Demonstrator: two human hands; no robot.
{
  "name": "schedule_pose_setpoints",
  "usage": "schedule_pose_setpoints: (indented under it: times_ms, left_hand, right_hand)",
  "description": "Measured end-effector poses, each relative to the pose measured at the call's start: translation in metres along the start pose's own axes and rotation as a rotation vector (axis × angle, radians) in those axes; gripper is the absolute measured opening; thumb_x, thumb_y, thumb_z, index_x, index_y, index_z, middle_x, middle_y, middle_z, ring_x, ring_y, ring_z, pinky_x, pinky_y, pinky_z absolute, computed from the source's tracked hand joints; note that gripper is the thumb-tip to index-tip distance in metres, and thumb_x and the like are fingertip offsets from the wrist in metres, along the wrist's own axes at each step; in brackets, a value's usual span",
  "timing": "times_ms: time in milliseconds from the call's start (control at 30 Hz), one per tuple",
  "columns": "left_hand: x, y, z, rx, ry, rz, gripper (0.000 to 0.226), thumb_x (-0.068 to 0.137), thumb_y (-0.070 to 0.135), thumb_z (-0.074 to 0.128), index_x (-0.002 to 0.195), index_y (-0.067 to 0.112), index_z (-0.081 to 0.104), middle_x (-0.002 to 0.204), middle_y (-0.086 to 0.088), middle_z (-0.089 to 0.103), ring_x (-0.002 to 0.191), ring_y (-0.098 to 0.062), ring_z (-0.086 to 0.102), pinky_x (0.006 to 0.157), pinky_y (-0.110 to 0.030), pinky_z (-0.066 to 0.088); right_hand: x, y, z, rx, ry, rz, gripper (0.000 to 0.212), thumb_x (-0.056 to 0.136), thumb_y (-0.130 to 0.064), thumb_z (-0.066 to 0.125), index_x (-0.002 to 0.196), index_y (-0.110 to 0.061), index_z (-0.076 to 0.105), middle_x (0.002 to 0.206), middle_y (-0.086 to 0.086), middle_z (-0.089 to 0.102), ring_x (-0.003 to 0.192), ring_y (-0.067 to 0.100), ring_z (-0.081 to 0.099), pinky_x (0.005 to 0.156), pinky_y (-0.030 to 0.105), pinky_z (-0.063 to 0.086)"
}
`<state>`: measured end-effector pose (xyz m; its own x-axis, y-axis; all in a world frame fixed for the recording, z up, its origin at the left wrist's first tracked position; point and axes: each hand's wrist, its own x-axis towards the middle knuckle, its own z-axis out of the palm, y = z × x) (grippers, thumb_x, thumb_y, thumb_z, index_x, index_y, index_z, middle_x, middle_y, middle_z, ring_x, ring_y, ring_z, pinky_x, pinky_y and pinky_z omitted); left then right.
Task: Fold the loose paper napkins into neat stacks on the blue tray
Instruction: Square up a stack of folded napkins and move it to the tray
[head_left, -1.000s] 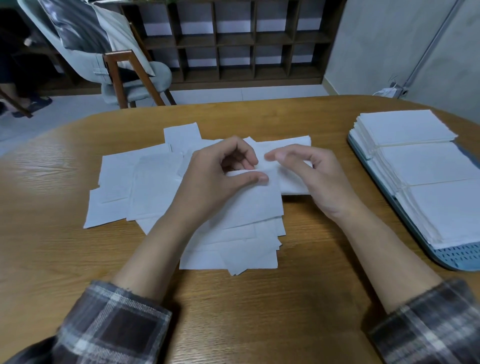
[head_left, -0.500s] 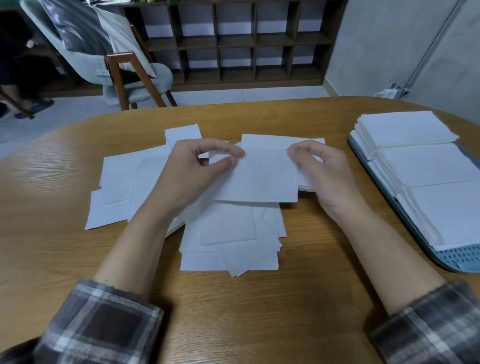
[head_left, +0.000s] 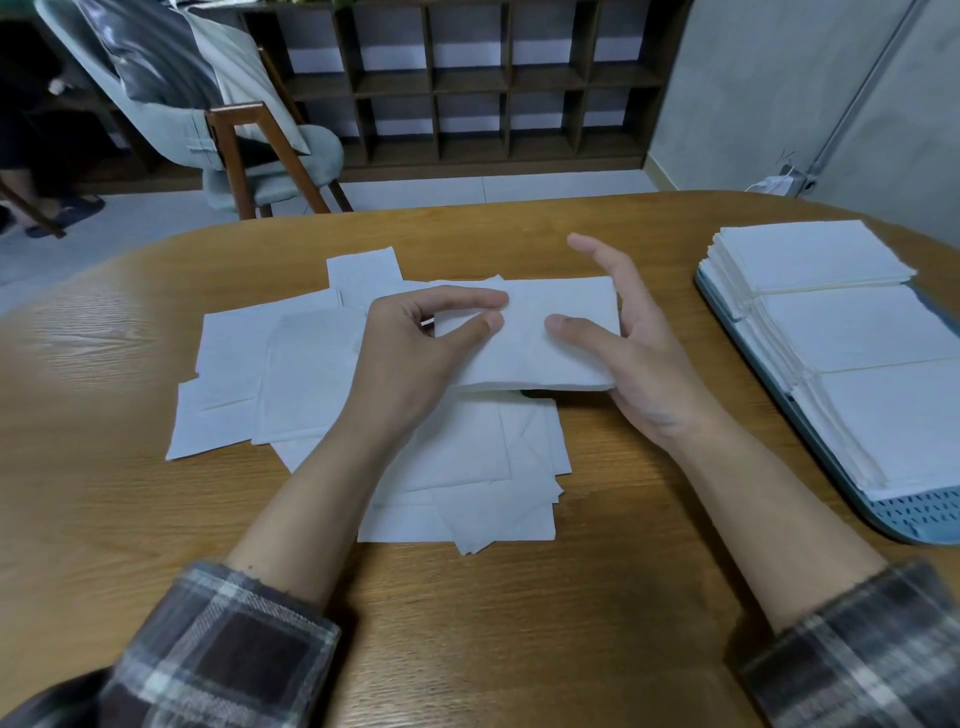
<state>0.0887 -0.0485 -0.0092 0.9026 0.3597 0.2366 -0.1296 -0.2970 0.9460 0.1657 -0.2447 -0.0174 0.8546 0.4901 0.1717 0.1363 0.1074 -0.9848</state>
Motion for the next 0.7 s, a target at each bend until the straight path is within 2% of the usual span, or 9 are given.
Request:
schedule_pose_setpoints:
  times_ms: [200, 267, 333, 433, 467, 533, 567, 633, 700]
  left_hand:
    - [0.0, 0.001, 0.002, 0.011, 0.008, 0.001, 0.012, 0.092, 0.017, 0.081, 0.102, 0.023, 0.085, 0.101, 0.018, 0.08, 0.1, 0.003, 0.071, 0.088, -0.018, 0.053]
    - [0.0, -0.001, 0.001, 0.038, 0.02, 0.009, 0.011, 0.092, 0.018, 0.082, 0.101, 0.023, 0.085, 0.103, 0.016, 0.08, 0.098, -0.001, 0.071, 0.085, -0.022, 0.056]
    - [0.001, -0.002, 0.0, 0.093, 0.073, 0.019, 0.012, 0.094, 0.024, 0.081, 0.106, 0.026, 0.082, 0.108, 0.016, 0.078, 0.098, -0.002, 0.07, 0.085, -0.026, 0.059]
    - [0.002, 0.002, 0.0, 0.021, 0.092, -0.078, 0.034, 0.104, 0.051, 0.058, 0.135, 0.036, 0.059, 0.114, 0.021, 0.068, 0.101, 0.003, 0.067, 0.09, -0.03, 0.058]
    - [0.002, 0.004, 0.0, -0.04, 0.041, -0.114, 0.04, 0.106, 0.059, 0.047, 0.142, 0.043, 0.048, 0.117, 0.025, 0.065, 0.106, 0.003, 0.066, 0.097, -0.033, 0.057]
    - [0.002, 0.006, 0.001, -0.102, -0.093, -0.081, 0.045, 0.105, 0.066, 0.036, 0.148, 0.054, 0.034, 0.132, 0.038, 0.056, 0.127, 0.006, 0.057, 0.111, -0.036, 0.05]
    - [0.001, 0.007, 0.001, -0.081, -0.146, -0.022, 0.048, 0.105, 0.065, 0.038, 0.152, 0.055, 0.031, 0.144, 0.042, 0.045, 0.134, 0.014, 0.046, 0.115, -0.027, 0.043]
    - [-0.001, 0.008, -0.001, 0.009, -0.217, 0.09, 0.054, 0.107, 0.048, 0.052, 0.157, 0.048, 0.032, 0.153, 0.038, 0.034, 0.133, 0.025, 0.036, 0.106, -0.005, 0.036]
    - [-0.001, 0.005, -0.003, 0.058, -0.246, 0.145, 0.049, 0.107, 0.023, 0.063, 0.151, 0.037, 0.046, 0.141, 0.026, 0.053, 0.119, 0.01, 0.055, 0.09, -0.011, 0.048]
  right_hand:
    - [0.0, -0.003, 0.0, -0.061, 0.007, -0.019, 0.067, 0.099, -0.008, 0.071, 0.149, -0.045, 0.047, 0.132, -0.001, 0.067, 0.118, 0.019, 0.068, 0.094, 0.039, 0.06]
    - [0.0, -0.003, 0.0, -0.112, 0.033, -0.032, 0.067, 0.099, -0.008, 0.07, 0.149, -0.044, 0.046, 0.137, 0.0, 0.064, 0.119, 0.019, 0.068, 0.091, 0.035, 0.06]
    - [0.001, -0.005, -0.002, -0.021, 0.062, -0.025, 0.069, 0.096, -0.006, 0.072, 0.149, -0.044, 0.048, 0.135, 0.006, 0.063, 0.118, 0.023, 0.068, 0.087, 0.034, 0.06]
    - [0.002, -0.006, -0.008, 0.327, 0.064, 0.036, 0.072, 0.092, -0.003, 0.072, 0.149, -0.041, 0.049, 0.136, 0.014, 0.06, 0.119, 0.03, 0.069, 0.085, 0.04, 0.061]
    - [0.002, -0.007, -0.008, 0.348, 0.066, 0.047, 0.072, 0.092, -0.002, 0.071, 0.149, -0.041, 0.049, 0.138, 0.013, 0.061, 0.12, 0.03, 0.069, 0.087, 0.042, 0.061]
    - [0.004, -0.001, -0.007, 0.113, 0.097, 0.012, 0.071, 0.095, -0.007, 0.073, 0.147, -0.049, 0.048, 0.144, 0.007, 0.06, 0.131, 0.029, 0.063, 0.102, 0.052, 0.057]
    - [0.004, 0.002, -0.006, -0.07, 0.106, -0.025, 0.07, 0.094, -0.012, 0.074, 0.145, -0.053, 0.048, 0.148, 0.001, 0.058, 0.138, 0.027, 0.057, 0.11, 0.057, 0.05]
    - [0.005, 0.006, -0.004, -0.249, 0.107, -0.054, 0.07, 0.093, -0.017, 0.074, 0.143, -0.056, 0.046, 0.152, -0.01, 0.053, 0.143, 0.023, 0.05, 0.116, 0.058, 0.044]
    - [0.005, 0.004, -0.005, -0.164, 0.092, -0.045, 0.072, 0.095, -0.013, 0.074, 0.146, -0.054, 0.043, 0.149, -0.011, 0.054, 0.136, 0.02, 0.057, 0.11, 0.053, 0.052]
